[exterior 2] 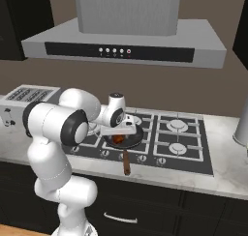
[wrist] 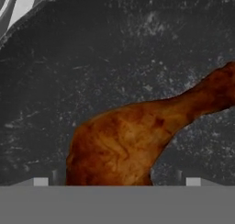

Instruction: Place the chicken drumstick on the plate and place the mushroom on the same plate.

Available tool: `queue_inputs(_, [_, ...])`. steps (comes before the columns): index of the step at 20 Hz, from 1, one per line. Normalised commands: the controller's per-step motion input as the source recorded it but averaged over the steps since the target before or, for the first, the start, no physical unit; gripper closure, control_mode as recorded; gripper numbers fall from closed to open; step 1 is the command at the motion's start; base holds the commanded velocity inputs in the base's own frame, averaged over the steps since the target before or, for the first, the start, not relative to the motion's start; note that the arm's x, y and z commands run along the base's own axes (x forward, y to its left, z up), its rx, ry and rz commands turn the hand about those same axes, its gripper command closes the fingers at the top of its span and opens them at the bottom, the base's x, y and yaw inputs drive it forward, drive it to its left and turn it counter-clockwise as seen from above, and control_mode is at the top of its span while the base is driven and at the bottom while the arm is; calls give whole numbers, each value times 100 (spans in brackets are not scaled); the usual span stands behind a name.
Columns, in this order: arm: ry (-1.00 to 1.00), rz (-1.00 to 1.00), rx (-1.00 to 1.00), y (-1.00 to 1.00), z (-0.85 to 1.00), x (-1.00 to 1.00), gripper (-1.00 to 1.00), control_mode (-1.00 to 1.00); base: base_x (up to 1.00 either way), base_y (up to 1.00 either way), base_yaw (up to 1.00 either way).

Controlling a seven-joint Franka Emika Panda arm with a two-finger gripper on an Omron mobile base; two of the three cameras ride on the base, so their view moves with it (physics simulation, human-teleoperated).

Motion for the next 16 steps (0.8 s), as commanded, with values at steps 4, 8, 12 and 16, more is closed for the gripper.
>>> queue_inputs(4, [0, 0, 0, 0, 0, 0, 100, -100, 0, 0, 0])
queue_inputs(8, [0, 0, 0, 0, 0, 0, 100, -100, 0, 0, 0])
queue_inputs(12, [0, 0, 0, 0, 0, 0, 100, -100, 0, 0, 0])
queue_inputs(16, [0, 0, 0, 0, 22, -4, 100, -100, 0, 0, 0])
